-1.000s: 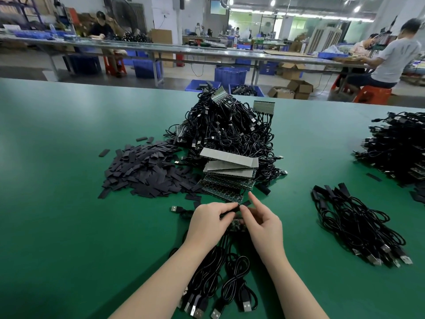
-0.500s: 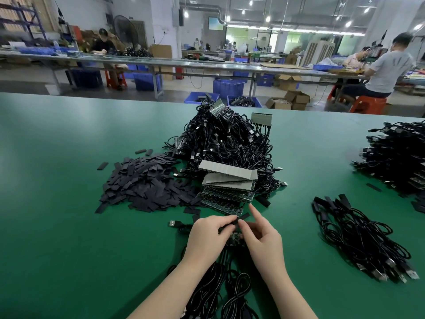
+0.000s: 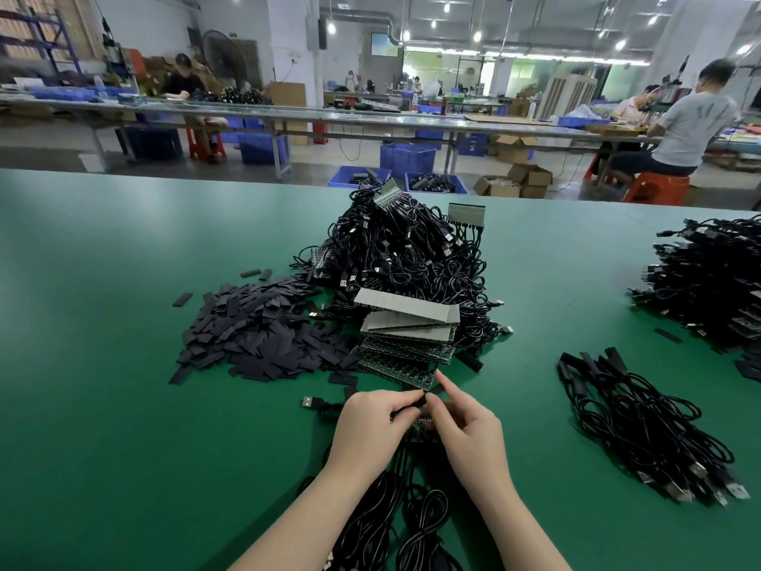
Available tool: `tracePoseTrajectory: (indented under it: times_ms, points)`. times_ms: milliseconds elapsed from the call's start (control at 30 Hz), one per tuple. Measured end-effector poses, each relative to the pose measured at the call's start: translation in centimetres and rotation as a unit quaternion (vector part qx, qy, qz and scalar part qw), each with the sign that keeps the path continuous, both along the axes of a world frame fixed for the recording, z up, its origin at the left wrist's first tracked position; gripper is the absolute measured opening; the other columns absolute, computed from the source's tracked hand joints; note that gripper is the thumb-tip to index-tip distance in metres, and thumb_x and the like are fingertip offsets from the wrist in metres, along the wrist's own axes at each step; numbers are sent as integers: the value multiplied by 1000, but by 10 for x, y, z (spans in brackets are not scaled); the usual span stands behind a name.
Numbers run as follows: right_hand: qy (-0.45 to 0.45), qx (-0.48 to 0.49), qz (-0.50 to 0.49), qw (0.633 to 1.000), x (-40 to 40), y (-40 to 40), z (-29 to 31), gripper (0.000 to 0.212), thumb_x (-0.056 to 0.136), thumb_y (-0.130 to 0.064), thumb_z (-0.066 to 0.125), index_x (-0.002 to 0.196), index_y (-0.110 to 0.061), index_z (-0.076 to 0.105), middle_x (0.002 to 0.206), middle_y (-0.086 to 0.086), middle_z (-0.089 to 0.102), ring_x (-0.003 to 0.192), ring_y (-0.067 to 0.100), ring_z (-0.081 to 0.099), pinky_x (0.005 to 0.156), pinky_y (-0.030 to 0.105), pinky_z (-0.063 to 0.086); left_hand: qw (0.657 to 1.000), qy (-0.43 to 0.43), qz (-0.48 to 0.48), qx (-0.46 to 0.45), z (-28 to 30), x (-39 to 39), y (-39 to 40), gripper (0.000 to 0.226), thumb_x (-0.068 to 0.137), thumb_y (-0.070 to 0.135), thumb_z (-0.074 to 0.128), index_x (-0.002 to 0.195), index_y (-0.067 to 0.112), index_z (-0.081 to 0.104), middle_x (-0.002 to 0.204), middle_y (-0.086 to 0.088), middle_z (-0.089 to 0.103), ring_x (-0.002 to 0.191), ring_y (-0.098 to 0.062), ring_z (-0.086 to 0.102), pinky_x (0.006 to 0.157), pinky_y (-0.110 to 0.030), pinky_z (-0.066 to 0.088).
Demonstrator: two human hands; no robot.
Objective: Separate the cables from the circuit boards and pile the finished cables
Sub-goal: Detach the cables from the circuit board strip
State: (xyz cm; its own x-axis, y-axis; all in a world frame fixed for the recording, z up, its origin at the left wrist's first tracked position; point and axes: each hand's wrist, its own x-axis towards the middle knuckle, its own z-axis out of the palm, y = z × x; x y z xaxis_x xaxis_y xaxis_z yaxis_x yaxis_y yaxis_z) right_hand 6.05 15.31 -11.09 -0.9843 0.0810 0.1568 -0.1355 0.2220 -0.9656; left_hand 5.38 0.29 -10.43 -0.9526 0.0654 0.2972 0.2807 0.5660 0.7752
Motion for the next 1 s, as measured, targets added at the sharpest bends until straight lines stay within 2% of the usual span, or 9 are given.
tracePoseTrajectory:
  times_ms: [100,267,367,433,500,533,667,867,1000]
  points:
    - [2,2,0,1000,0,0,0,42,95,-23,67,116,-57,55,80,-6,76,60,1,56,59,11,44,1000,4,2,-4,-1,0,0,26,87,26,69,113,32,72,108,16,72,102,7,60,83,0,39]
    - [3,15,0,1000,0,-1,-1,46,94,-24,68,122,-57,53,82,-15,76,66,-2,62,61,8,45,1000,-2,6,4,-2,-1,1,28,88,25,69,115,34,71,110,17,71,102,10,58,84,-1,39]
    - [-4,9,-10,1000,-1,-2,-1,48,92,-25,70,125,-54,49,84,-17,76,73,0,67,66,8,47,1000,-1,4,13,-3,-1,1,28,88,24,68,114,34,71,109,17,71,102,10,58,87,-6,44]
    - [-13,2,-18,1000,-2,-2,-1,34,91,-26,71,117,-45,62,83,-15,75,76,6,70,70,16,53,1000,-2,1,21,-2,-1,1,29,88,23,68,114,35,71,107,18,71,100,10,60,87,-10,47]
    - [-12,8,-20,1000,-3,-3,-2,11,90,-26,72,96,-34,75,81,-10,75,76,12,70,71,26,56,1000,0,-5,27,-1,0,0,33,87,19,67,112,40,70,105,22,71,98,12,60,86,-9,47]
    - [-8,13,-17,1000,-3,-3,-3,7,90,-27,72,87,-33,76,80,-9,75,75,11,69,69,27,54,1000,1,-7,29,-2,0,0,34,86,17,67,111,42,70,104,24,70,97,13,60,85,-7,46]
    - [-1,26,-18,999,-2,-2,-4,19,91,-27,70,72,-26,72,67,0,68,59,6,54,55,21,42,999,-13,1,36,-4,-1,1,33,84,21,69,111,40,70,99,27,69,94,15,60,84,-8,48]
    - [-13,6,-29,999,-2,-1,-2,21,93,-27,68,72,-25,70,67,0,69,60,8,58,59,28,47,1000,6,19,-1,-5,-3,2,27,84,29,68,110,37,72,99,24,70,94,12,60,81,-8,48]
    - [-4,26,-30,999,0,-3,2,12,89,-25,73,79,-32,74,72,-9,72,65,3,63,58,16,47,999,3,35,-11,-5,-3,2,21,83,29,66,101,37,74,90,27,69,88,12,60,74,-9,48]
